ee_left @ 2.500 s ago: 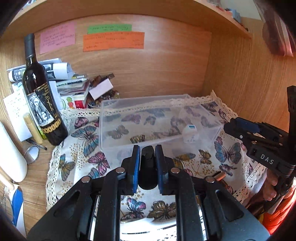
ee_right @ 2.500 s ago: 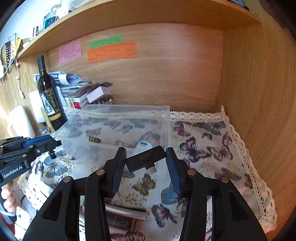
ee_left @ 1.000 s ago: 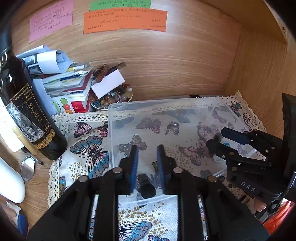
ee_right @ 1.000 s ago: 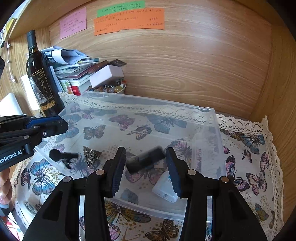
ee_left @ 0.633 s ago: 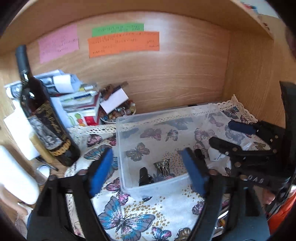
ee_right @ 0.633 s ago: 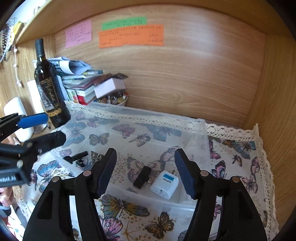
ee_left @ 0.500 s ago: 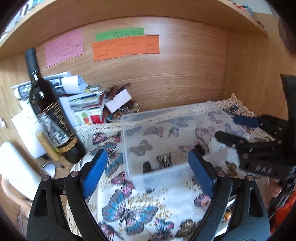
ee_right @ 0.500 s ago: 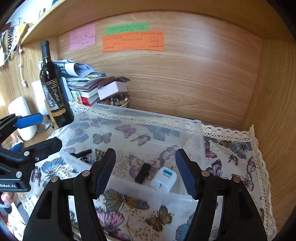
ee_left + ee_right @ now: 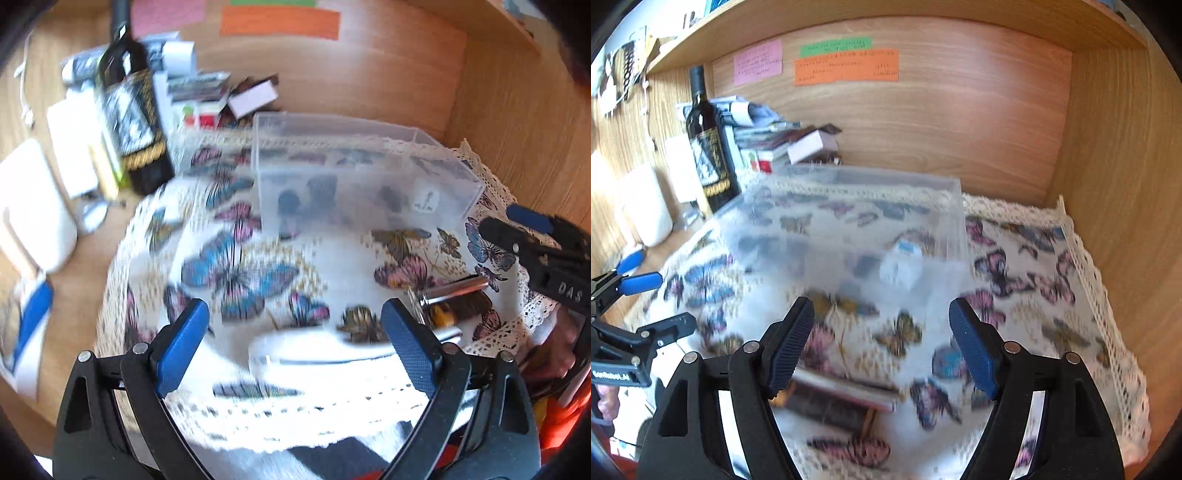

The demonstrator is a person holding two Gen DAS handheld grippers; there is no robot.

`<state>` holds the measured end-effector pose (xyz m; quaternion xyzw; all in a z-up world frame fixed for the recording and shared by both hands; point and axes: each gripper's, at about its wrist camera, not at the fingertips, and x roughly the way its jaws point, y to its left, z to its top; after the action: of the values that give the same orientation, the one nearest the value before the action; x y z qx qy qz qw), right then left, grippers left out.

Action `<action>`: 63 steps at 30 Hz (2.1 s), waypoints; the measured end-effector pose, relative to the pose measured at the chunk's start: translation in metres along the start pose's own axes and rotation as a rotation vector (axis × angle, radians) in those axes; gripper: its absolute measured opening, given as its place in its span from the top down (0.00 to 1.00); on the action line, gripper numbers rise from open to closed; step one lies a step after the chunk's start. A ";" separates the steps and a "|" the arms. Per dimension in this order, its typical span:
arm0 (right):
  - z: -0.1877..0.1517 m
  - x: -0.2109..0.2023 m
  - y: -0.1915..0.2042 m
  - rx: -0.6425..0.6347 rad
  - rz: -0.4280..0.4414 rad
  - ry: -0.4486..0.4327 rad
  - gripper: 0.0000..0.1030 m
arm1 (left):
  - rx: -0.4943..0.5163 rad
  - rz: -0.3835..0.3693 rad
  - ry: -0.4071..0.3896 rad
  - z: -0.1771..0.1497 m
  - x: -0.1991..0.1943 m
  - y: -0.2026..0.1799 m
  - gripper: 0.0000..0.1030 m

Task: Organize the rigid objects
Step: 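Grasp the white handheld device with the left tool while the right tool grasps the gold-brown lighter box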

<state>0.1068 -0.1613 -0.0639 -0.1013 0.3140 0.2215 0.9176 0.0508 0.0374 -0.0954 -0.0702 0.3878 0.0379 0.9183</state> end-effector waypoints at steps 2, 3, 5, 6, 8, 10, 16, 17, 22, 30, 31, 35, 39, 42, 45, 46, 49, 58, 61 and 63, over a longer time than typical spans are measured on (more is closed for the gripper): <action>-0.010 -0.001 -0.001 0.007 0.009 0.016 0.29 | -0.068 -0.036 0.030 -0.009 -0.002 0.005 0.07; -0.014 -0.002 -0.001 0.010 0.012 0.021 0.29 | -0.091 -0.041 0.039 -0.012 -0.003 0.006 0.07; -0.022 -0.003 -0.002 0.019 0.020 0.033 0.29 | -0.126 -0.026 0.044 -0.018 -0.005 0.009 0.07; -0.025 -0.004 -0.002 0.021 0.025 0.038 0.28 | -0.135 -0.022 0.047 -0.019 -0.006 0.009 0.07; -0.032 -0.005 -0.003 0.021 0.031 0.047 0.28 | -0.148 -0.033 0.062 -0.023 -0.005 0.008 0.07; -0.036 -0.005 -0.002 0.017 0.031 0.053 0.28 | -0.159 -0.061 0.084 -0.025 -0.002 0.004 0.07; -0.045 -0.005 -0.002 0.013 0.059 0.073 0.28 | -0.176 -0.099 0.086 -0.016 0.011 -0.006 0.07; -0.046 -0.004 -0.001 0.010 0.062 0.076 0.28 | -0.179 -0.103 0.081 -0.012 0.014 -0.007 0.08; -0.049 -0.001 0.004 -0.004 0.085 0.085 0.28 | -0.195 -0.121 0.088 0.005 0.029 -0.003 0.31; -0.052 0.016 0.012 -0.005 0.121 0.130 0.29 | -0.005 -0.111 0.107 0.021 0.052 -0.030 0.48; -0.052 0.018 0.012 -0.001 0.120 0.134 0.29 | 0.024 -0.107 0.107 0.024 0.052 -0.033 0.48; -0.049 0.023 0.016 0.011 0.139 0.142 0.29 | 0.156 -0.057 0.089 0.033 0.056 -0.043 0.52; -0.047 0.029 0.021 0.002 0.130 0.153 0.28 | 0.252 0.015 0.067 0.037 0.056 -0.039 0.61; -0.045 0.033 0.023 0.014 0.122 0.157 0.27 | 0.274 0.010 0.074 0.037 0.055 -0.035 0.61; -0.043 0.035 0.025 0.016 0.118 0.159 0.22 | 0.286 0.013 0.066 0.031 0.052 -0.037 0.61; -0.043 0.035 0.026 0.009 0.113 0.159 0.22 | 0.287 0.012 0.066 0.029 0.052 -0.038 0.61; -0.044 0.034 0.028 -0.011 0.111 0.157 0.22 | 0.278 -0.002 0.082 0.023 0.055 -0.037 0.58; -0.041 0.032 0.016 0.041 0.099 0.149 0.78 | 0.208 -0.081 0.113 0.024 0.061 -0.031 0.65; -0.044 0.028 0.013 0.046 0.097 0.148 0.79 | 0.213 -0.080 0.100 0.021 0.057 -0.033 0.65; -0.044 0.026 0.012 0.051 0.087 0.147 0.79 | 0.210 -0.080 0.088 0.018 0.052 -0.032 0.65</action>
<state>0.0961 -0.1562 -0.1150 -0.0804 0.3904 0.2451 0.8838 0.1035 0.0096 -0.1168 0.0093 0.4267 -0.0429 0.9033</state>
